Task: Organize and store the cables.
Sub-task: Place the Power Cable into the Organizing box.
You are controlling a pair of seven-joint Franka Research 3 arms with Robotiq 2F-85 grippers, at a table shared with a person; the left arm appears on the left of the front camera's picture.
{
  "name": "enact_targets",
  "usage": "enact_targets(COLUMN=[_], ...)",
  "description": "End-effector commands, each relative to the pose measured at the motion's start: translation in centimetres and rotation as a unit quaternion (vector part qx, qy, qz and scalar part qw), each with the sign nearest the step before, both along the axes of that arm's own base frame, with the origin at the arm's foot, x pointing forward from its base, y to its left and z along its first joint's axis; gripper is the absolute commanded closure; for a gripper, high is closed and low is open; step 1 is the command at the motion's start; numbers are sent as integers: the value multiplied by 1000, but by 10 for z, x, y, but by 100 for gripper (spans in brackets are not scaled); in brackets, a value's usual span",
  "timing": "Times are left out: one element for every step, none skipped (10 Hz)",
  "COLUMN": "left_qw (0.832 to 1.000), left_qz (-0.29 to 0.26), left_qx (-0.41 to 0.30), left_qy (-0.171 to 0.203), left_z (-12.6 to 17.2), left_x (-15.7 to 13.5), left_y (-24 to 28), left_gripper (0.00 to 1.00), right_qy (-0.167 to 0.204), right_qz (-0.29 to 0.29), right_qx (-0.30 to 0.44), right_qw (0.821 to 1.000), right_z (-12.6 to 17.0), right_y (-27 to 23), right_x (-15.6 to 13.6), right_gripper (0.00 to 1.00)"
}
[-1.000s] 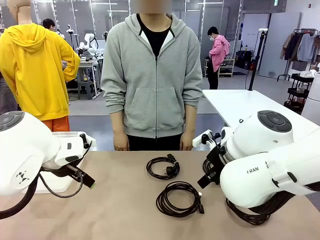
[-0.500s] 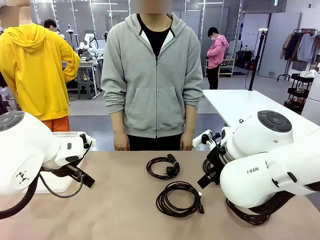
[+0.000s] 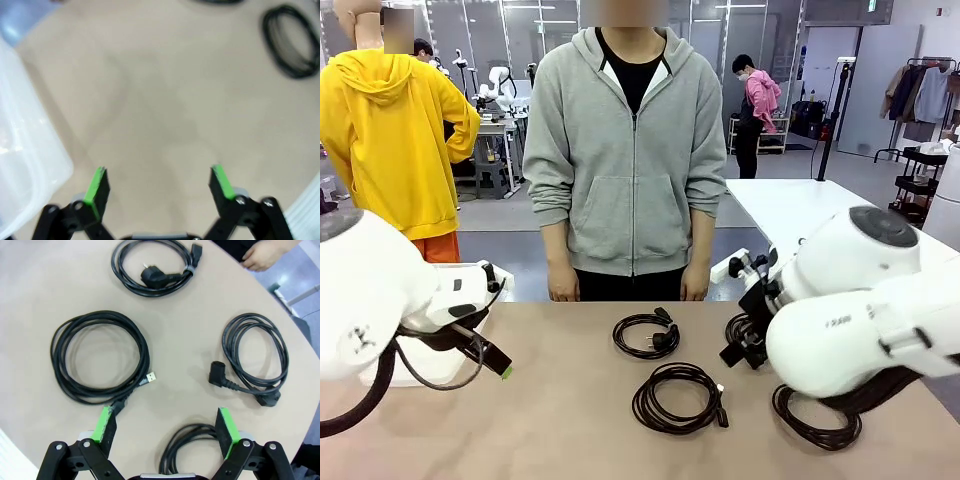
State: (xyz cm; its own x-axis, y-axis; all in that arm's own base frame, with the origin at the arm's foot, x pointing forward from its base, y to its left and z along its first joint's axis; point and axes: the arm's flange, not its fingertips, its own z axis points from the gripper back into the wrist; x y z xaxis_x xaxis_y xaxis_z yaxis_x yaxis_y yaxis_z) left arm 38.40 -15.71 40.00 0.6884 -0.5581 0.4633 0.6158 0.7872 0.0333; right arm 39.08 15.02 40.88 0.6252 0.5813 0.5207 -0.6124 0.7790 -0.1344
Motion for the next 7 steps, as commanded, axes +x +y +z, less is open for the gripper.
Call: enact_targets(left_qw=[997,993,989,984,981,977,977], left_qz=[-61,-100,-134,-163,-183,-203,-205], left_qx=[-37,-49,-53,-59,-62,-58,-46], left_qy=[31,25,43,41,23,3,-19], left_z=[59,76,93,107,119,126,130], left_x=[-17,-32,-49,-61,-72,-79,-92], left_y=[47,63,82,100,121,144,173], left_gripper=[0,0,0,0,0,0,0], right_qy=[9,11,30,42,38,32,28], right_qz=[45,61,92,124,129,133,141], right_qx=[12,13,34,31,47,68,84], right_qw=[999,998,995,991,990,988,986], right_z=[61,84,105,121,131,139,141], right_y=[-52,-72,-99,-125,-154,-185,-217], right_x=[-9,-16,-26,-38,-50,-60,-78], right_gripper=[0,0,0,0,0,0,0])
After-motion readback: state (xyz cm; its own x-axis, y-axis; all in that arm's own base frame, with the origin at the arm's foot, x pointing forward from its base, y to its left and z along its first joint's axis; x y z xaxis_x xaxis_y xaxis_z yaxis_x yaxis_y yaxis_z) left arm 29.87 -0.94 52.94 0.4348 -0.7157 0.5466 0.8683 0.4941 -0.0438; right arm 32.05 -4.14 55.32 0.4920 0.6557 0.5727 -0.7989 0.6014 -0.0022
